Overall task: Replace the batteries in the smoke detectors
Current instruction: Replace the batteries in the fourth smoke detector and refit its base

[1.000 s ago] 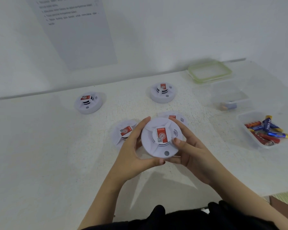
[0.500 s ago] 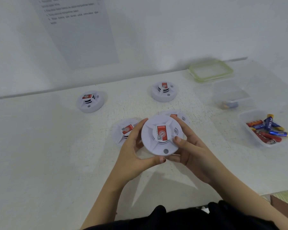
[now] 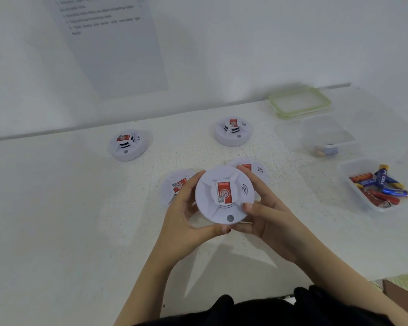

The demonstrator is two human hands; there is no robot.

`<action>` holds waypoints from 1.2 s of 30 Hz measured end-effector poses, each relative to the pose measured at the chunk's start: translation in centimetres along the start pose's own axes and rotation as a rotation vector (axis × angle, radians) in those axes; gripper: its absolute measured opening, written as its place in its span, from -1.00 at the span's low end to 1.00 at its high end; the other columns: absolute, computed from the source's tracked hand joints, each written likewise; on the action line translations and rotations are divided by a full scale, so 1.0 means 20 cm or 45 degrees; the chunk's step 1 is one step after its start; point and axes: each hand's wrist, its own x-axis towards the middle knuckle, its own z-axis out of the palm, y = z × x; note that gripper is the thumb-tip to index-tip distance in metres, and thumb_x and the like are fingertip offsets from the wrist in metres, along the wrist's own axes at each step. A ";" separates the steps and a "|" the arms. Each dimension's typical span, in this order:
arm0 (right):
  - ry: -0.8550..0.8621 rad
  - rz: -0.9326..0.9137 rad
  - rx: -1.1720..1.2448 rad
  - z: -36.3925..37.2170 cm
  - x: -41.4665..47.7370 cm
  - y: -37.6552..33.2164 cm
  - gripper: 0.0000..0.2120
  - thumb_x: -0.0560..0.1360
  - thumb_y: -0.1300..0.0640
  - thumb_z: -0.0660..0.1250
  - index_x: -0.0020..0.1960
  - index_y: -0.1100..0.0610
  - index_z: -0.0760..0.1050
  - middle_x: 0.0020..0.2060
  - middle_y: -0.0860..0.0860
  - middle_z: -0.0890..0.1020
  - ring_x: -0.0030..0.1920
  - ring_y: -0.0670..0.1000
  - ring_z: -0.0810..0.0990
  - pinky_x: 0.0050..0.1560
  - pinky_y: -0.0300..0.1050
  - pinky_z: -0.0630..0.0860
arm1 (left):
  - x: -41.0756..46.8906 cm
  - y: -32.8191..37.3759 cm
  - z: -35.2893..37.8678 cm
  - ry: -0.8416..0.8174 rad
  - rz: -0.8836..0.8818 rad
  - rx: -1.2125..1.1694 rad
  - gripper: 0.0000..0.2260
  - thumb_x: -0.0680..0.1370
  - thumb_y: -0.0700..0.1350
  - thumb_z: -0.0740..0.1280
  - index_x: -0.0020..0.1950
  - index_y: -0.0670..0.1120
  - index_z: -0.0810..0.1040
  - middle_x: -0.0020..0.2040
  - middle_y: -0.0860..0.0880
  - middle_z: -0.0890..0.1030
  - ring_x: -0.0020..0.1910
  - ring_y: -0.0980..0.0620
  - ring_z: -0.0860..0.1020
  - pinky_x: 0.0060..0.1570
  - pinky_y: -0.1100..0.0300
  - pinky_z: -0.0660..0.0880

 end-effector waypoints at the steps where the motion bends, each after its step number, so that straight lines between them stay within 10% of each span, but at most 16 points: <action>1: -0.009 0.000 -0.006 0.00 0.00 0.00 -0.38 0.43 0.27 0.27 0.43 -0.10 0.27 0.27 0.06 0.54 0.19 0.21 0.57 0.01 0.08 0.60 | 0.00 0.00 0.00 0.002 0.001 0.000 -0.21 0.26 -0.02 0.58 0.43 0.04 0.33 0.32 0.17 0.51 0.32 0.14 0.47 0.22 0.24 0.49; 30: -0.001 0.030 -0.261 0.01 0.05 -0.04 -0.39 0.41 0.23 0.31 0.41 -0.09 0.31 0.21 0.07 0.58 0.13 0.18 0.61 0.04 0.20 0.58 | 0.02 0.02 -0.05 -0.015 0.018 -0.047 -0.23 0.26 0.03 0.56 0.42 0.02 0.36 0.30 0.11 0.54 0.29 0.10 0.50 0.17 0.25 0.51; 36: -0.045 -0.005 -0.551 0.02 0.10 -0.11 -0.30 0.39 0.24 0.31 0.46 -0.08 0.21 0.20 -0.02 0.57 0.11 0.04 0.60 -0.06 -0.04 0.60 | 0.05 0.04 -0.10 -0.001 0.037 -0.037 -0.25 0.25 -0.01 0.57 0.40 0.03 0.40 0.28 0.07 0.55 0.28 0.05 0.52 0.17 0.19 0.52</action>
